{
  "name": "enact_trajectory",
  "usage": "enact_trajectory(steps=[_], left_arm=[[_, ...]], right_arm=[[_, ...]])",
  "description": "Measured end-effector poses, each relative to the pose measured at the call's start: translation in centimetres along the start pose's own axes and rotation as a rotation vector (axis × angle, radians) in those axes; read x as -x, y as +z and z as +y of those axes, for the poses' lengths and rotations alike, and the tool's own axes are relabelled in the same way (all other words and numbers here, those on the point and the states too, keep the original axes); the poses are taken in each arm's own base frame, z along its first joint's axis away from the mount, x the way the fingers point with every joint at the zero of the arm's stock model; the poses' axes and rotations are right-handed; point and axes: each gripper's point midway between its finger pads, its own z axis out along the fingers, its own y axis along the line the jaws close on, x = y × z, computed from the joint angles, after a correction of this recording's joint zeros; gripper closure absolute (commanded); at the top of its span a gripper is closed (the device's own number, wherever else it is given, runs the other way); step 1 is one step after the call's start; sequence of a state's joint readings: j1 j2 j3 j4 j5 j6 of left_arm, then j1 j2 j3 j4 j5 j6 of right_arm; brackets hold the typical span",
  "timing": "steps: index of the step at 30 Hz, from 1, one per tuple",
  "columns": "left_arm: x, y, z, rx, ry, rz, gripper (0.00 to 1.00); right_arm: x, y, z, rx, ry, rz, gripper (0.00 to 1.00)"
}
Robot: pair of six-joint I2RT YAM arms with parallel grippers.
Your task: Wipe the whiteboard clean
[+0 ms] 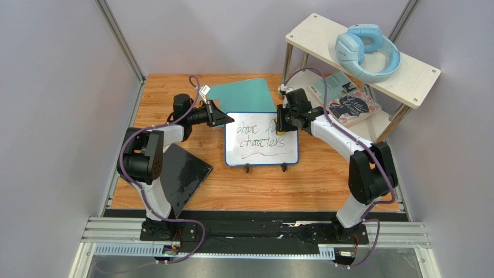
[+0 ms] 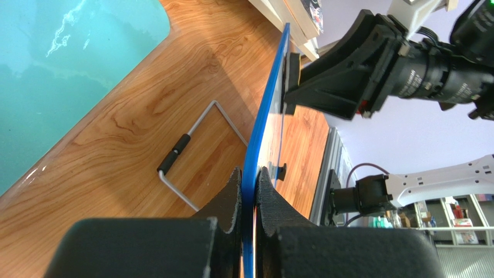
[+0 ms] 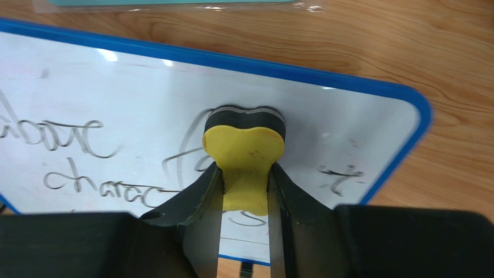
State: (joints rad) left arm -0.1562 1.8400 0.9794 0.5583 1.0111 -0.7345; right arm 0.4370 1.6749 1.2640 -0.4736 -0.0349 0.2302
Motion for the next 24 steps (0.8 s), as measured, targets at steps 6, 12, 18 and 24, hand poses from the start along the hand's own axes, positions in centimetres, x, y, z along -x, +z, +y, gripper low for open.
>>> enact_trajectory(steps=[6, 12, 18, 24], left_arm=[[0.0, 0.0, 0.1, 0.003, 0.002, -0.001, 1.0], [-0.1, 0.0, 0.3, 0.011, 0.007, -0.004, 1.0], [-0.1, 0.0, 0.4, 0.017, 0.003, -0.005, 1.0], [-0.1, 0.2, -0.1, 0.008, 0.008, -0.006, 1.0]], right_arm=[[-0.3, 0.8, 7.9, 0.136, -0.097, 0.031, 1.0], [-1.8, 1.3, 11.8, 0.183, -0.103, 0.066, 1.0], [0.1, 0.7, 4.0, 0.027, 0.06, 0.023, 1.0], [0.9, 0.2, -1.3, -0.071, 0.135, 0.005, 1.0]])
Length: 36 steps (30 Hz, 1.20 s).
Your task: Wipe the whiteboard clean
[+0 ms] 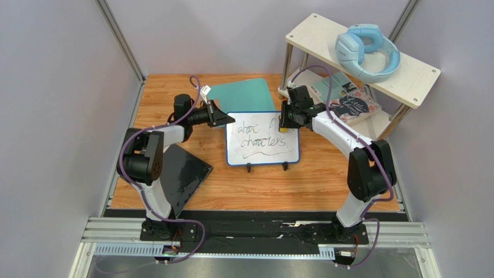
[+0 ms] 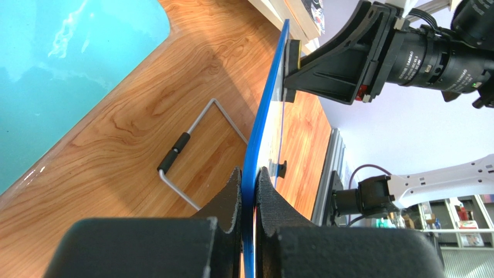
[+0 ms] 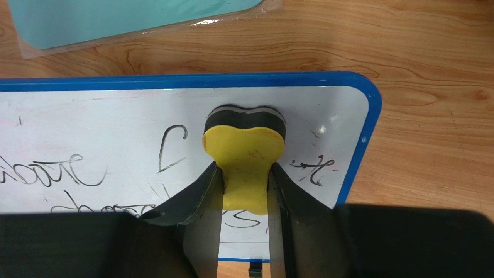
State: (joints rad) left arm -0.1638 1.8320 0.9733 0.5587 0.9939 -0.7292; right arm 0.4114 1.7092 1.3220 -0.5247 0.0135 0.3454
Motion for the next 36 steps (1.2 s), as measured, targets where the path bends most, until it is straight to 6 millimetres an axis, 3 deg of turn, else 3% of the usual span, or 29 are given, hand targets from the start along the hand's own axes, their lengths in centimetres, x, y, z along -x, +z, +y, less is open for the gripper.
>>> enact_trajectory(steps=[5, 9, 17, 21, 24, 27, 36], left_arm=[[0.0, -0.1, 0.1, 0.003, -0.004, 0.001, 1.0], [0.0, -0.2, 0.2, 0.006, -0.007, 0.0, 1.0], [0.0, -0.2, 0.4, 0.013, -0.005, -0.001, 1.0], [-0.2, -0.3, 0.7, 0.019, -0.001, -0.001, 1.0], [-0.4, -0.3, 0.9, 0.023, -0.001, 0.0, 1.0], [-0.3, -0.3, 0.9, 0.025, 0.002, -0.002, 1.0], [-0.3, -0.2, 0.7, 0.019, 0.001, -0.002, 1.0]], right_arm=[[-0.5, 0.0, 1.4, -0.008, -0.091, -0.001, 1.0], [-1.5, 0.1, 4.4, 0.038, -0.155, 0.034, 1.0], [-3.2, 0.6, 15.3, 0.194, -0.31, 0.156, 1.0], [-5.0, 1.1, 18.7, 0.199, -0.372, 0.193, 1.0], [-5.8, 1.3, 18.6, 0.153, -0.368, 0.209, 1.0], [-5.7, 1.2, 17.3, 0.101, -0.321, 0.213, 1.0], [-4.5, 0.4, 7.8, -0.1, -0.192, 0.19, 1.0]])
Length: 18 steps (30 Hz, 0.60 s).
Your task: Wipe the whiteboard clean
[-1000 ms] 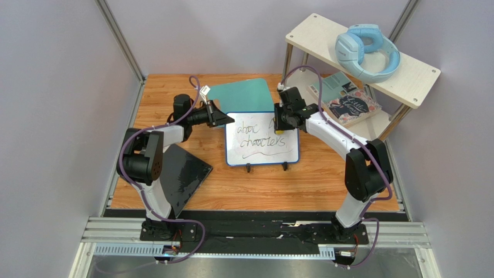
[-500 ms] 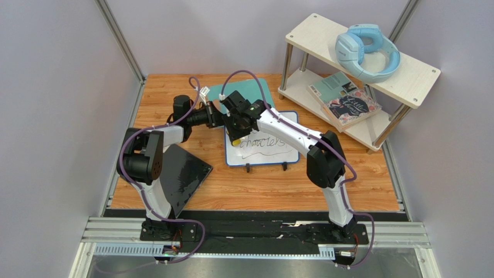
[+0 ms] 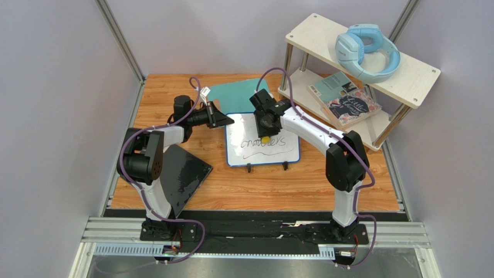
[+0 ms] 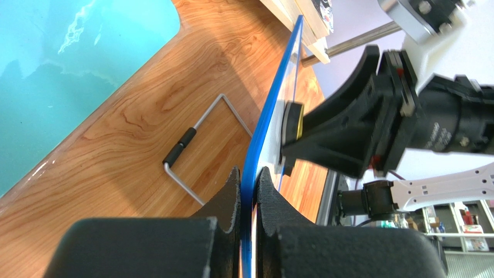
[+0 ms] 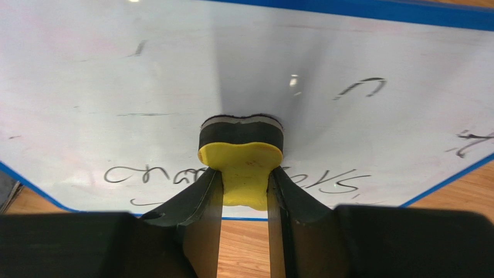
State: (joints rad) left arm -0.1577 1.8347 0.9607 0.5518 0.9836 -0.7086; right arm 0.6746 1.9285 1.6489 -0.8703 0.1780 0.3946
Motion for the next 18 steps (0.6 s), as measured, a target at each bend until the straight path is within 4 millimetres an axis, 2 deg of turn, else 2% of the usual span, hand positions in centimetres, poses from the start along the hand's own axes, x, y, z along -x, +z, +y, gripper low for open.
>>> enact_trajectory(steps=[3, 9, 13, 18], left_arm=[[0.0, 0.1, 0.0, -0.001, 0.0, 0.001, 1.0], [0.0, -0.1, 0.0, -0.004, -0.001, 0.002, 1.0], [0.0, -0.1, 0.0, -0.002, -0.002, 0.002, 1.0], [-0.1, -0.1, 0.1, -0.002, 0.001, 0.003, 1.0]], right_arm=[[0.0, 0.0, -0.9, -0.011, 0.008, -0.003, 1.0], [-0.3, -0.3, 0.4, -0.031, -0.09, -0.037, 1.0], [-0.8, -0.1, 2.5, -0.017, -0.195, -0.041, 1.0], [-2.3, 0.1, 5.6, -0.053, -0.418, -0.085, 1.0]])
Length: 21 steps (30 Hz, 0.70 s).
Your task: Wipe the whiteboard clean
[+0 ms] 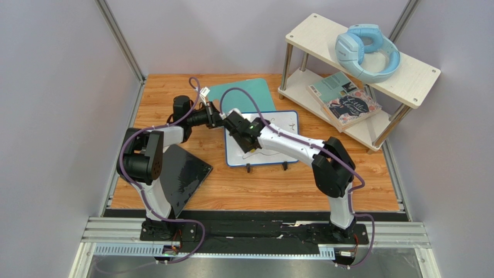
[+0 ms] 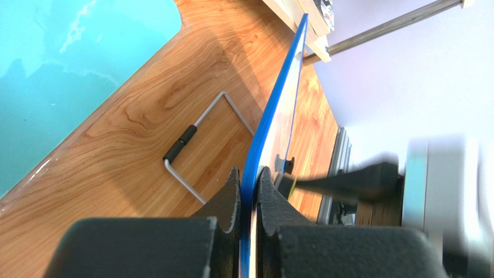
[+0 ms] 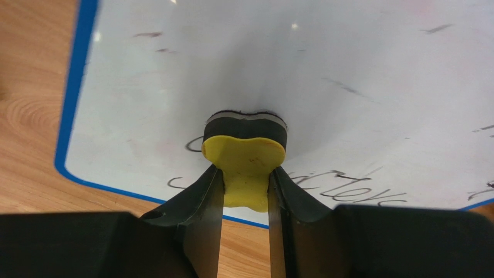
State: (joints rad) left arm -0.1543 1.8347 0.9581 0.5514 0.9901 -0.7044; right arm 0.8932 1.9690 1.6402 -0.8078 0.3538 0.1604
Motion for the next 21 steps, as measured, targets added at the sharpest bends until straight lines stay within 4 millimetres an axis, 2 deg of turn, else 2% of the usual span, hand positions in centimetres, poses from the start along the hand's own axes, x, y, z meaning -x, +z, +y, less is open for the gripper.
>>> enact_trajectory(steps=[5, 12, 21], left_arm=[[0.0, 0.0, 0.0, -0.002, 0.012, 0.001, 1.0], [0.0, 0.0, 0.4, 0.003, 0.035, -0.001, 1.0], [-0.1, 0.0, 0.6, 0.001, 0.037, 0.0, 1.0]], right_arm=[[-0.8, 0.3, 2.9, -0.011, -0.148, -0.036, 1.0], [-0.8, 1.2, 3.2, -0.009, -0.188, -0.086, 1.0], [-0.9, 1.2, 3.8, 0.008, -0.249, -0.176, 1.0]])
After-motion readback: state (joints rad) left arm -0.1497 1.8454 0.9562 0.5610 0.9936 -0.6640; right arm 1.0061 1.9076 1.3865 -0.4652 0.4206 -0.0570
